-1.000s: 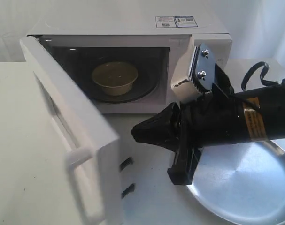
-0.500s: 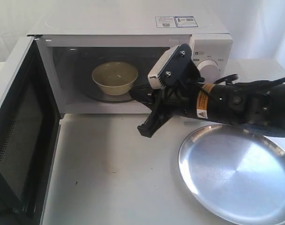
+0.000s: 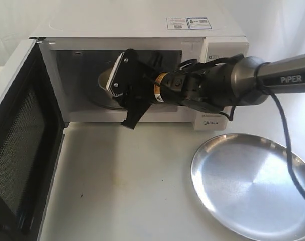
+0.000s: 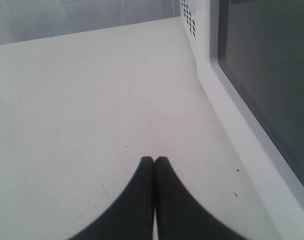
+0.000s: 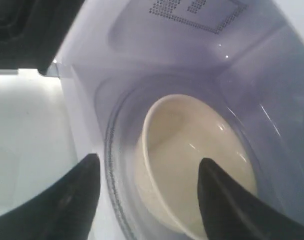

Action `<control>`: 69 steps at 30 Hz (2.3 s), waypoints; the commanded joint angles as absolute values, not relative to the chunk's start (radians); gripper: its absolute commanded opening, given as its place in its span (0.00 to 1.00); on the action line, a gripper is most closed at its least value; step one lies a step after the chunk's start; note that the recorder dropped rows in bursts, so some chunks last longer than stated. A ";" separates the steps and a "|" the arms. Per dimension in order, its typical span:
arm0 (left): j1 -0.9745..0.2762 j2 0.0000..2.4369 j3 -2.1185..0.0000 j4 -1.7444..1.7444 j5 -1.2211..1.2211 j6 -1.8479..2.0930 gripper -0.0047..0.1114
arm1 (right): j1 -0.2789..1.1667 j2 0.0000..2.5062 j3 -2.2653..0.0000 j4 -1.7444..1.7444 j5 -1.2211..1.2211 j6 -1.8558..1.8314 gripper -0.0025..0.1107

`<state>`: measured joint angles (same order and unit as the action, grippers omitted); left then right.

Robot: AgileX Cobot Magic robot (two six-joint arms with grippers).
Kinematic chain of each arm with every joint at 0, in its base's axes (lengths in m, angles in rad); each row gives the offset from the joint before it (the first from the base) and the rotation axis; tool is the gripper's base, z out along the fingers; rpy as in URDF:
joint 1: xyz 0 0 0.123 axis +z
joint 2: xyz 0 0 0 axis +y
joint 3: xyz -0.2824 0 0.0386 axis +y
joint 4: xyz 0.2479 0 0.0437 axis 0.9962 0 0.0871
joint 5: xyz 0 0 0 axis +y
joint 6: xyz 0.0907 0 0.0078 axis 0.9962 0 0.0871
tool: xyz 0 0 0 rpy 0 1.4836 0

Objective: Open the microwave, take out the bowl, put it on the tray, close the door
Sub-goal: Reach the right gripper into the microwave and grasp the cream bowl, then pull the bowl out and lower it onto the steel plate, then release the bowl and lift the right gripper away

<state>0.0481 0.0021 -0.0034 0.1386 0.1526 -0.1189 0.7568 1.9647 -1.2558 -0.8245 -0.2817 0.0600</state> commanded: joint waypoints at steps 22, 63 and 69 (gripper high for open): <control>0.047 0.000 0.000 0.135 0.149 -0.125 0.04 | 0.868 2.107 -1.473 -0.837 0.000 0.168 0.02; 0.047 0.000 0.000 0.135 0.149 -0.125 0.04 | 1.056 1.634 -0.488 -1.439 0.690 1.582 0.02; 0.047 0.000 0.000 0.135 0.149 -0.125 0.04 | 1.056 1.634 -0.488 -1.482 0.690 1.653 0.03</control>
